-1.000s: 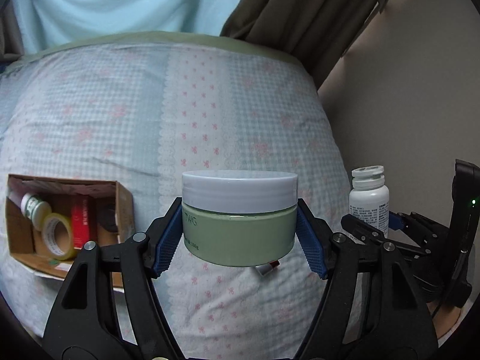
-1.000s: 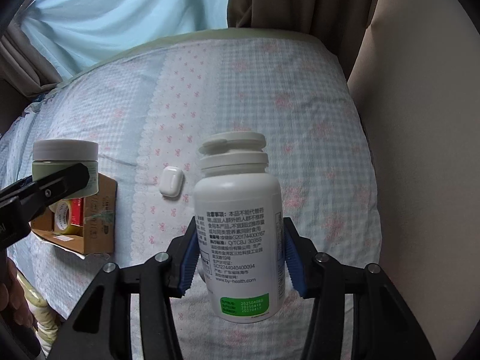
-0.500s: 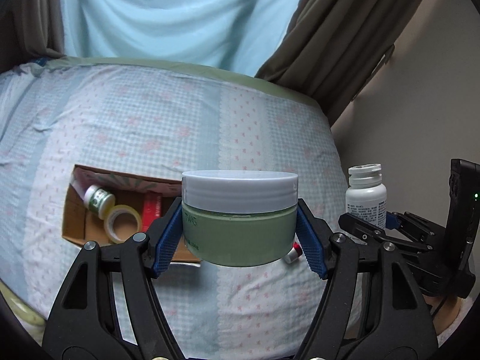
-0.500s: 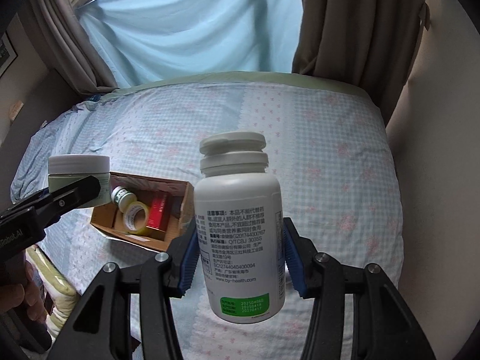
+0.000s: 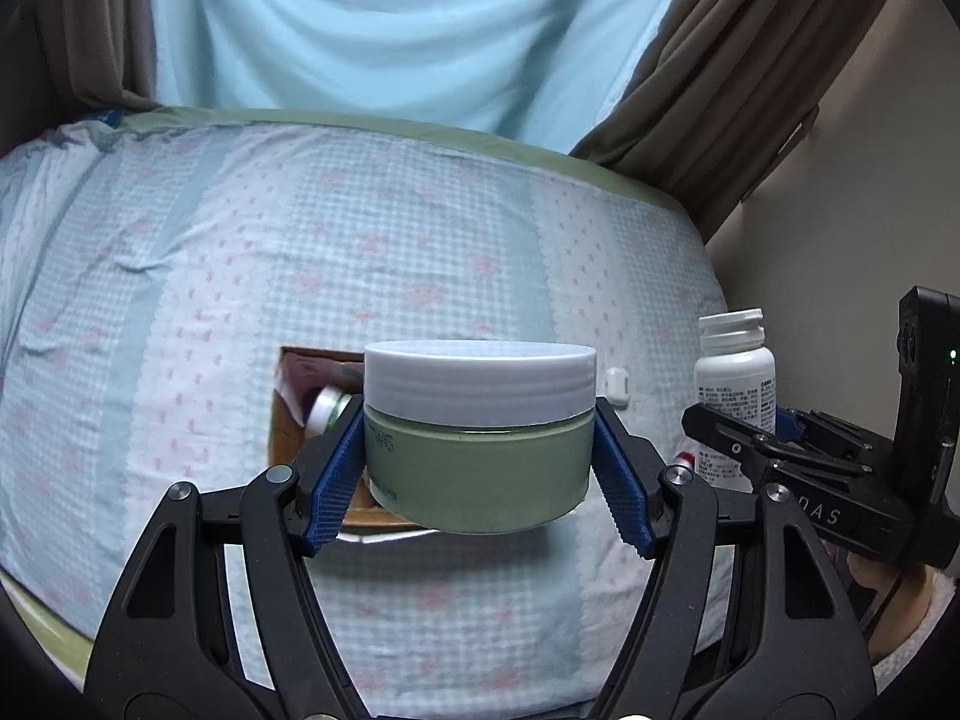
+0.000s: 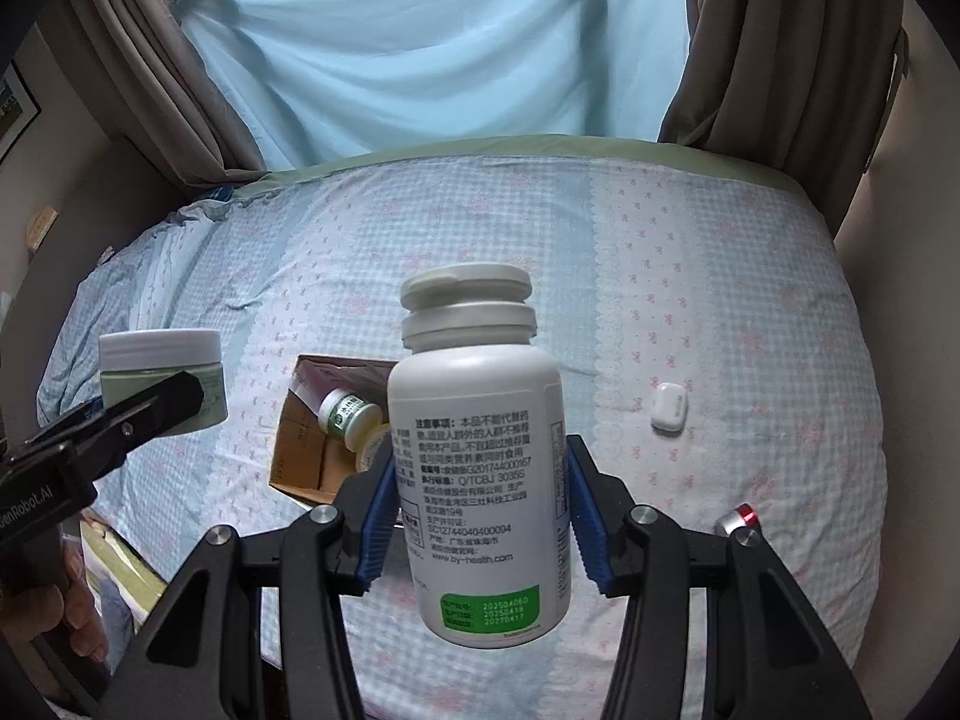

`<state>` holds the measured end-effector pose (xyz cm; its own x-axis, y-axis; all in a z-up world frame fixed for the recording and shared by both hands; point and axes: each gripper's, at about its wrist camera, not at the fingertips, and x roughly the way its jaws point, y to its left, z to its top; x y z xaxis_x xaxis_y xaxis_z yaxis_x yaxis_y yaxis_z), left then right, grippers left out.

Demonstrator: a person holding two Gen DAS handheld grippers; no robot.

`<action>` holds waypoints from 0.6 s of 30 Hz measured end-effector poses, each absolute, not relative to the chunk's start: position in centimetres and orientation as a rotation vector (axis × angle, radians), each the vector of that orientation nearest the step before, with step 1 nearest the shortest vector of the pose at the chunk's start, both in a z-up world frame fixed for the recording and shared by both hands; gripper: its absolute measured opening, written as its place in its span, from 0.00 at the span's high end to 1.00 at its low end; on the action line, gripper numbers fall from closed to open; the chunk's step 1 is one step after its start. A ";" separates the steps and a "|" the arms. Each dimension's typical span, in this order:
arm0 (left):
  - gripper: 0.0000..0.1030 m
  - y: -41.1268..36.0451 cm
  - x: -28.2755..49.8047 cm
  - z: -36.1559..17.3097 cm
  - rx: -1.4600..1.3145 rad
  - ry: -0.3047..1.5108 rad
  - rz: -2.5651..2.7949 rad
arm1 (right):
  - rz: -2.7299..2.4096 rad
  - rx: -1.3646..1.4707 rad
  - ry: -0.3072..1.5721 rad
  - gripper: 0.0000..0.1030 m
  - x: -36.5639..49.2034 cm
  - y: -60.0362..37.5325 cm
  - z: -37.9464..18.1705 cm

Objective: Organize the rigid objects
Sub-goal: 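Carry the pale green jar and pill bottle into the cardboard box and release both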

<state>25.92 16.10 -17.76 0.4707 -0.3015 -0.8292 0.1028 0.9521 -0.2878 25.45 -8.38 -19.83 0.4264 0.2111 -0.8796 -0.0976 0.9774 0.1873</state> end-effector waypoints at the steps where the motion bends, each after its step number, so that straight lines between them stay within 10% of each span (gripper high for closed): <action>1: 0.34 17.2 26.2 -18.2 -0.201 1.064 -0.253 | 0.188 0.123 1.120 0.54 25.8 -7.3 -20.2; 18: 0.34 24.2 30.5 -29.5 -0.185 1.254 -0.253 | 0.173 0.158 1.335 0.54 31.7 2.8 -30.1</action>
<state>30.46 24.17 -29.50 0.2896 -0.2890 -0.9125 0.0875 0.9573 -0.2754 31.70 2.85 -30.13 0.2242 0.2149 -0.9505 -0.0339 0.9765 0.2128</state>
